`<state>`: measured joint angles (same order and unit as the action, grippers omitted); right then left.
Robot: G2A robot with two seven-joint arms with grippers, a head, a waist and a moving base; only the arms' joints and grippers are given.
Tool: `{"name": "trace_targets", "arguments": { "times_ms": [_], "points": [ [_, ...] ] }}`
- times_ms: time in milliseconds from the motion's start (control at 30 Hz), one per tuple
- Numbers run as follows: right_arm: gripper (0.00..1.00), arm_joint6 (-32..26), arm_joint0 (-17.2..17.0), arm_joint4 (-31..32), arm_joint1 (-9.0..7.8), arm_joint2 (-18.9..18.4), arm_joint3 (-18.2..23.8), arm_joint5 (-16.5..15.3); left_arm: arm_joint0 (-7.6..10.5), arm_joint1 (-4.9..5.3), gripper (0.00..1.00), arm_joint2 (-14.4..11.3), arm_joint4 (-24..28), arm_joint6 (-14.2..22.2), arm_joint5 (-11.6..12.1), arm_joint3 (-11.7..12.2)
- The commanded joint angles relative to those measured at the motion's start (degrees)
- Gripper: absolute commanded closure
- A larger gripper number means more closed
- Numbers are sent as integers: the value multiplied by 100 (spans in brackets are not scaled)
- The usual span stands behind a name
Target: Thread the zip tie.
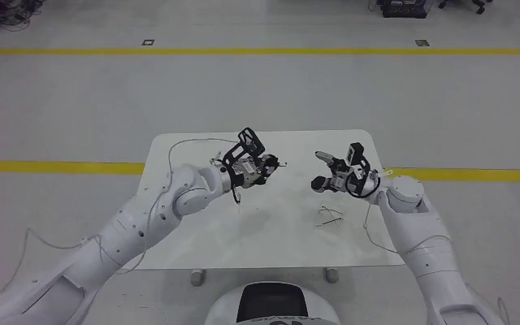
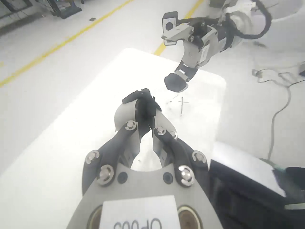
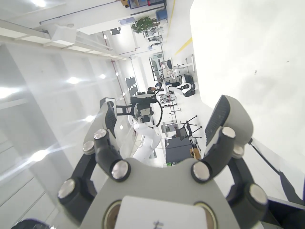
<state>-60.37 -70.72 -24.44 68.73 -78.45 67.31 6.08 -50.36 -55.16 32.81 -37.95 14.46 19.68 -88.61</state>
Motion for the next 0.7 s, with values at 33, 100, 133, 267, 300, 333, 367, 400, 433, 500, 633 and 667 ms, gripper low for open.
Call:
{"name": "trace_targets", "arguments": {
  "times_ms": [33, 100, 133, 267, 300, 333, 367, 400, 433, 500, 633, 667],
  "points": [
    [0, -473, 57, -325, -18, -70, -262, -143, 55, 46, 100, -88, 732, 95, -20, -7],
    [0, -682, 124, -455, -31, -96, -487, -198, 93, 86, 100, -154, 1068, 134, -20, 8],
    [0, -748, 151, -495, -33, -90, -562, -228, 104, 103, 100, -166, 1227, 122, -20, 35],
    [0, -951, 243, -652, -32, -46, -827, -374, 134, 165, 100, -231, 1852, 132, -20, 58],
    [0, -969, 270, -654, -33, -30, -881, -401, 142, 178, 100, -239, 1963, 130, -20, 64],
    [0, -1012, 301, -673, -31, -3, -936, -432, 140, 193, 100, -253, 2150, 138, -20, 57],
    [0, -1059, 321, -713, -28, 16, -975, -449, 141, 205, 100, -262, 2274, 173, -20, 84],
    [0, -1187, 339, -800, -21, 47, -995, -465, 153, 215, 100, -289, 2362, 299, -20, 105],
    [0, -1355, 369, -883, -17, 78, -1077, -474, 237, 227, 100, -341, 2193, 404, -20, 36],
    [0, -1355, 369, -883, -17, 78, -1077, -474, 259, 231, 100, -357, 2093, 392, -20, 15],
    [0, -1355, 369, -883, -17, 78, -1077, -474, 259, 231, 100, -357, 2093, 392, -20, 15],
    [0, -1355, 369, -883, -17, 78, -1077, -474, 259, 231, 100, -357, 2093, 392, -20, 15]
  ]
}}
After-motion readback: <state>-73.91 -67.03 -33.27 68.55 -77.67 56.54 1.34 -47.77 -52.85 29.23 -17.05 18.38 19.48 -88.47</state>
